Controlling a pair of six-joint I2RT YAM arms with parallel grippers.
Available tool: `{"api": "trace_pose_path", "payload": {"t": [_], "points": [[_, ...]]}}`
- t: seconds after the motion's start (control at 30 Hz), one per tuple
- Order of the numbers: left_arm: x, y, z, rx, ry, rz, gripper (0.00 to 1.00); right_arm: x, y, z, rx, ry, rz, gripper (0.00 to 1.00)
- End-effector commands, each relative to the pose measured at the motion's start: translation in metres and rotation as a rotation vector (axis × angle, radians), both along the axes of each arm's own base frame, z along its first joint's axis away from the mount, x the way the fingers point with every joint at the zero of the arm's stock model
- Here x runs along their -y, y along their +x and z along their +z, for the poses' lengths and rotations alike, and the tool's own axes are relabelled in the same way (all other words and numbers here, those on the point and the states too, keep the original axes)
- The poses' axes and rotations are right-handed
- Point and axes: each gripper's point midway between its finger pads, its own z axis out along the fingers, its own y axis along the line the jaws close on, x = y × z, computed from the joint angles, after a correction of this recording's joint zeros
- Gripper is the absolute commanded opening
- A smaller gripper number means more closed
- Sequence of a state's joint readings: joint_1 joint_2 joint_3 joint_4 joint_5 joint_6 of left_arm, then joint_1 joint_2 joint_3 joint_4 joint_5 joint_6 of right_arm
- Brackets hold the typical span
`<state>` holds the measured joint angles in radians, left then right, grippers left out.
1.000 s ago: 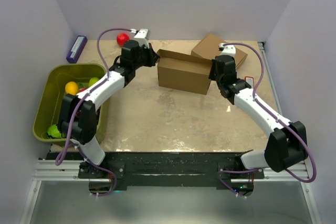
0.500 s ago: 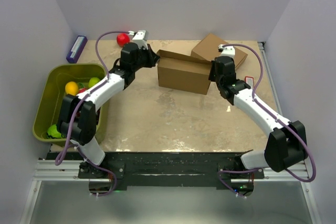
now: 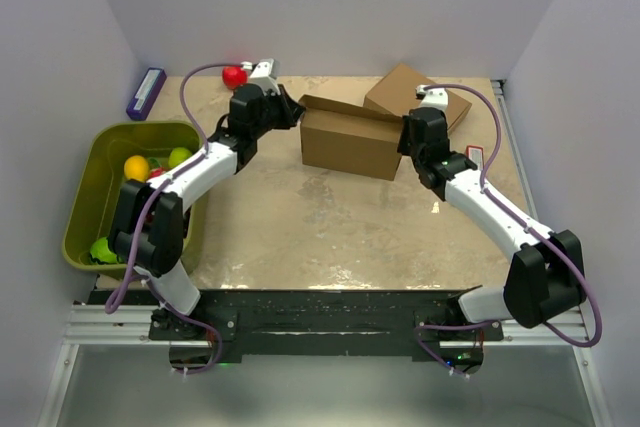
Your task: Fold the paper box
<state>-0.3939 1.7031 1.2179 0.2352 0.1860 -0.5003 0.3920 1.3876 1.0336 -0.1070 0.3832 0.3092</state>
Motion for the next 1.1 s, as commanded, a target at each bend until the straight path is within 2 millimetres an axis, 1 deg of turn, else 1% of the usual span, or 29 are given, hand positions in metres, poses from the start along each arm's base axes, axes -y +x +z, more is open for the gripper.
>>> {"api": "trace_pose_path", "payload": {"t": [0.0, 0.13, 0.17, 0.23, 0.27, 0.3, 0.33, 0.4, 0.57, 0.7, 0.8, 0.93, 0.97, 1.0, 1.07], "points": [[0.034, -0.036, -0.021, -0.109, -0.042, -0.156, 0.0, 0.004, -0.043, -0.084, -0.297, -0.093, 0.046, 0.0], [0.03, -0.036, -0.024, -0.1, -0.02, -0.146, 0.0, 0.004, -0.043, -0.082, -0.291, -0.092, 0.045, 0.0], [0.028, -0.037, -0.03, -0.108, -0.006, -0.142, 0.0, 0.004, -0.043, -0.082, -0.293, -0.093, 0.045, 0.0], [0.022, -0.037, -0.034, -0.096, 0.027, -0.124, 0.0, 0.004, -0.043, -0.081, -0.291, -0.094, 0.044, 0.0], [0.018, -0.038, -0.04, -0.1, 0.043, -0.11, 0.0, 0.004, -0.043, -0.081, -0.291, -0.094, 0.046, 0.0], [0.016, -0.039, -0.042, -0.091, 0.054, -0.108, 0.0, 0.005, -0.042, -0.08, -0.286, -0.093, 0.043, 0.0], [0.014, -0.042, -0.05, -0.104, 0.064, -0.103, 0.0, 0.004, -0.043, -0.081, -0.288, -0.093, 0.046, 0.0], [0.013, -0.043, -0.054, -0.098, 0.068, -0.103, 0.0, 0.003, -0.042, -0.081, -0.289, -0.09, 0.046, 0.0], [0.005, -0.049, -0.074, -0.116, 0.1, -0.081, 0.0, 0.003, -0.042, -0.08, -0.286, -0.088, 0.049, 0.0], [0.004, -0.052, -0.081, -0.134, 0.094, -0.077, 0.0, 0.003, -0.043, -0.079, -0.287, -0.088, 0.045, 0.0], [0.009, -0.05, -0.073, -0.141, 0.066, -0.088, 0.0, 0.004, -0.042, -0.078, -0.283, -0.09, 0.043, 0.0], [0.021, -0.046, -0.045, -0.124, 0.024, -0.129, 0.0, 0.005, -0.044, -0.077, -0.284, -0.095, 0.041, 0.0], [0.022, -0.045, -0.043, -0.117, 0.032, -0.14, 0.0, 0.005, -0.044, -0.075, -0.283, -0.093, 0.041, 0.0], [0.024, -0.043, -0.036, -0.103, 0.037, -0.15, 0.0, 0.004, -0.044, -0.074, -0.283, -0.093, 0.046, 0.01], [0.025, -0.042, -0.04, -0.107, 0.074, -0.177, 0.0, 0.001, -0.044, -0.064, -0.276, -0.075, 0.058, 0.07]]}}
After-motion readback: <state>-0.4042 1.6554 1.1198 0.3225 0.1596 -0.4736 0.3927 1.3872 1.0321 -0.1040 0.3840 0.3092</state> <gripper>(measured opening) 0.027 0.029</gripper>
